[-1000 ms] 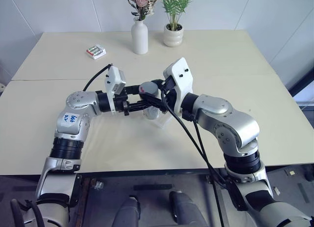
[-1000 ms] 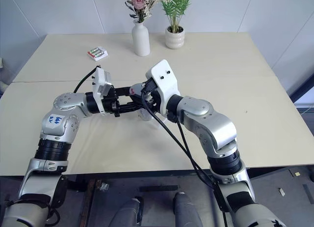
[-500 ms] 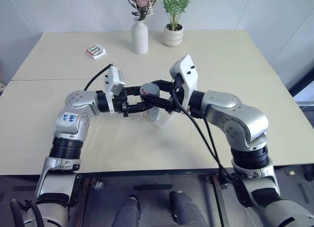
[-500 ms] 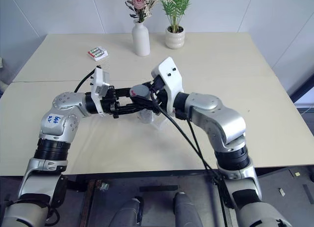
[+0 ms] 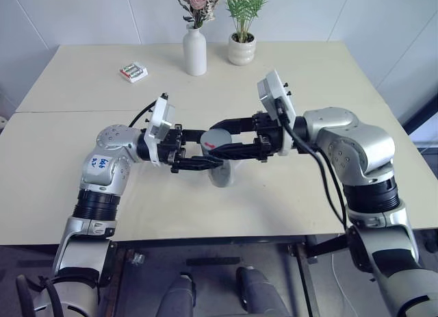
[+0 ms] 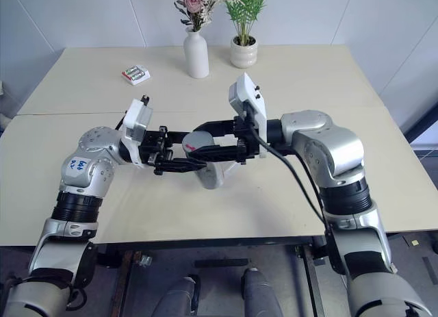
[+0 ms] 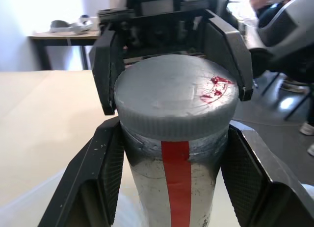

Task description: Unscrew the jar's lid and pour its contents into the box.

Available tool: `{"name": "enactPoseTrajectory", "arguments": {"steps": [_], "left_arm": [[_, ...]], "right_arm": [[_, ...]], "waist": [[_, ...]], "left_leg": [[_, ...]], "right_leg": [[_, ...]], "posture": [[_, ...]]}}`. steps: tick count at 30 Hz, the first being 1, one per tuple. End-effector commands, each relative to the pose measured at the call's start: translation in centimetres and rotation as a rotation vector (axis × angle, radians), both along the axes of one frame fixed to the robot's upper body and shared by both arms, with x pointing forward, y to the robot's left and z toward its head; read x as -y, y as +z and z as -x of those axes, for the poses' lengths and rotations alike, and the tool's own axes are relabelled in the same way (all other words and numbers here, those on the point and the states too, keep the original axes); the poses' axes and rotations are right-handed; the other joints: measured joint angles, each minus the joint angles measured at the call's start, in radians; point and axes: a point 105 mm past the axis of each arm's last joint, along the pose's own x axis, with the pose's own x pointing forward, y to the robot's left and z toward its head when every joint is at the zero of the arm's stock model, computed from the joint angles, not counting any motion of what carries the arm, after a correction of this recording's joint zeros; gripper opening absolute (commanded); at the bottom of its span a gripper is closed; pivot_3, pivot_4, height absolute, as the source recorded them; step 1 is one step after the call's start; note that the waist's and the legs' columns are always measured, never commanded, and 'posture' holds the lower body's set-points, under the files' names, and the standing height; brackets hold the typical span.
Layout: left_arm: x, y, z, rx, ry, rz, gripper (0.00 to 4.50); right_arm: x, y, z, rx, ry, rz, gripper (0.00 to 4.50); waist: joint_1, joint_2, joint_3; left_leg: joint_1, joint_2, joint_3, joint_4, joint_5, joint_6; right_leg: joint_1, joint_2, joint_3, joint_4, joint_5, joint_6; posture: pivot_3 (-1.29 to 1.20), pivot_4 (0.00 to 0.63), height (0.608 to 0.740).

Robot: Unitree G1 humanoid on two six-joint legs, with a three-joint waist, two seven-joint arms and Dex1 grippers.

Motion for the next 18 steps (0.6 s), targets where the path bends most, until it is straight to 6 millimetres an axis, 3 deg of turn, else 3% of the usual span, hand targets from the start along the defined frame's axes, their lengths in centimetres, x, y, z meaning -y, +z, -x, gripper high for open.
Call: {"name": "enactPoseTrajectory", "arguments": {"steps": [1, 9, 18], "left_arm": [[0.4, 0.8, 0.1, 0.027, -0.030, -0.010, 2.46], [-0.1, 1.1, 0.5, 0.036, -0.049, -0.030, 2.46], [-0.7, 1.4, 0.4, 0.052, -0.005, -0.011, 2.46]], "right_arm": [[-1.3, 0.6, 2.6, 0.066, 0.262, 0.033, 2.54], [-0.6, 0.7, 1.3, 0.095, 0.304, 0.065, 2.54], [-0.6, 0.3, 1.1, 0.075, 0.266, 0.025, 2.54]], "waist": [[-0.001, 0.000, 0.000], [0.000, 0.000, 0.000], [0.001, 0.000, 0.000]], "left_leg": [[0.000, 0.000, 0.000, 0.000, 0.000, 0.000], [0.000, 0.000, 0.000, 0.000, 0.000, 0.000], [0.000, 0.000, 0.000, 0.000, 0.000, 0.000]], "right_leg": [[0.000, 0.000, 0.000, 0.000, 0.000, 0.000], [0.000, 0.000, 0.000, 0.000, 0.000, 0.000], [0.000, 0.000, 0.000, 0.000, 0.000, 0.000]], "posture": [[0.00, 0.150, 0.740], [0.00, 0.150, 0.740], [0.00, 0.150, 0.740]]}}
